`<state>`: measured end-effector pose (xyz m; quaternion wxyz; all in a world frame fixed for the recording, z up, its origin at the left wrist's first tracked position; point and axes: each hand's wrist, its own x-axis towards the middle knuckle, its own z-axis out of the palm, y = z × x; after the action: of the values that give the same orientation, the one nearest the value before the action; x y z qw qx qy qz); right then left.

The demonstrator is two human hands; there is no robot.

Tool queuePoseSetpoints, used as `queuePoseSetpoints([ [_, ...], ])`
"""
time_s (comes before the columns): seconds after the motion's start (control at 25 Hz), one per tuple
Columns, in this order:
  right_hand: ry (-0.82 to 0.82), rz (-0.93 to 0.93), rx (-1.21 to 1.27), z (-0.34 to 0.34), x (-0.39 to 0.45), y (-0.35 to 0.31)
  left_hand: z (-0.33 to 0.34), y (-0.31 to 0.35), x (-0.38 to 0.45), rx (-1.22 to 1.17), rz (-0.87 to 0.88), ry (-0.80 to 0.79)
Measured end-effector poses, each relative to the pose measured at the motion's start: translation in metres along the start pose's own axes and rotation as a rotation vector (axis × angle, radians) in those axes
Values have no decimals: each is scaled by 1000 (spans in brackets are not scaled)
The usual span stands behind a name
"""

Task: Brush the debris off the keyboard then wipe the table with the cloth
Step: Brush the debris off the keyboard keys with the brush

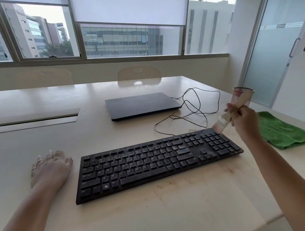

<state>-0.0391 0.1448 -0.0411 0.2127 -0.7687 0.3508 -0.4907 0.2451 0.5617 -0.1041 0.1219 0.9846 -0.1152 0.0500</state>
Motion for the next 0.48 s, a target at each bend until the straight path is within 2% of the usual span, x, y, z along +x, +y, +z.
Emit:
queuePoseSetpoints([
  [0.08, -109, -68, 6, 9, 5, -5, -1, 1, -2, -7, 0, -1],
  [0.2, -266, -145, -130, 9, 7, -1, -3, 1, -4, -14, -3, 2],
  [0.28, -316, -157, -222, -4, 6, 4, -4, 1, -2, -9, -1, -2],
  [0.4, -511, -122, -459, -30, 5, -1, -2, 3, -3, -11, -23, -6],
  [0.48, -475, -121, -453, -31, 13, -10, -3, 3, -1, -20, -17, -4],
])
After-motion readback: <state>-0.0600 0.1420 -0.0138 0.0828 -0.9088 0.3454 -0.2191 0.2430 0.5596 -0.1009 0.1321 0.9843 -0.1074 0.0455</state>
